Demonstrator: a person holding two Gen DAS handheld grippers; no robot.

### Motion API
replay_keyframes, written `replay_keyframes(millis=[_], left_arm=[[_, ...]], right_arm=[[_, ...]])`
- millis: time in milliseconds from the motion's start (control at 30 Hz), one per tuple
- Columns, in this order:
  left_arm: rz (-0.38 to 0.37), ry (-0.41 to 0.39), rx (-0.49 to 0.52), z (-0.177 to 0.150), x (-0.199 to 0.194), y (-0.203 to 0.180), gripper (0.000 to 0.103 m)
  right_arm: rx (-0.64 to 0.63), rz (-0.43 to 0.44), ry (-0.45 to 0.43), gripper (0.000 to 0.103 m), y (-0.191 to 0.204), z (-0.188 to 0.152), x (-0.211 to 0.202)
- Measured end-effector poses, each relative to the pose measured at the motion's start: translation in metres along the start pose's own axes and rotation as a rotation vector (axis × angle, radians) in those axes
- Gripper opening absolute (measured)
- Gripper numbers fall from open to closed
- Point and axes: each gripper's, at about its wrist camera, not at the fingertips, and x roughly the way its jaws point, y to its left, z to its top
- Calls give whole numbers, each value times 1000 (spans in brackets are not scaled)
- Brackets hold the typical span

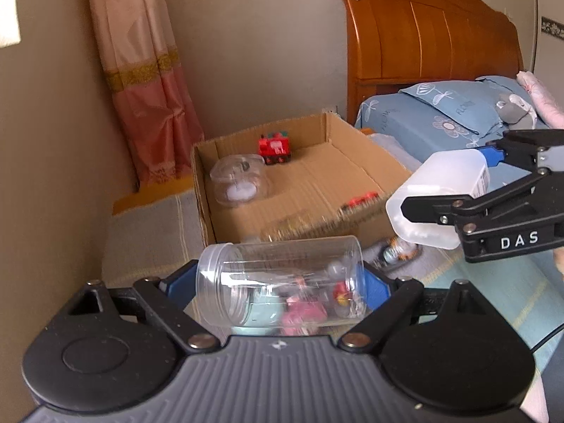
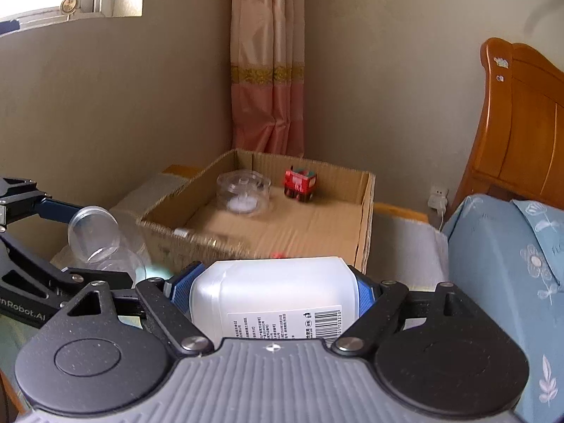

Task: Organize rigid objects
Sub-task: 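Carry jar with left tool and white bottle with right tool into box, release both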

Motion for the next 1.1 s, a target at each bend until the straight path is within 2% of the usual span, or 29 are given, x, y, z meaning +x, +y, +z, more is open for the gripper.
replay_keyframes(millis=[267,700,833,967,1100], left_arm=[[29,39,-30,46,35,19,91],[87,116,-24,81,94,29,91],[113,128,-51,83,107,33,94],[97,153,-75,80,99,35,95],[111,160,-55,79,81,32,95]], right_arm=[[11,20,-2,87,-22,40,33],[68,-9,87,89,-50,82,126],[79,-18,92,99,-56,79,125],[86,-12,115,100,-61,70,112],[73,-3,131,100,-60,64,96]])
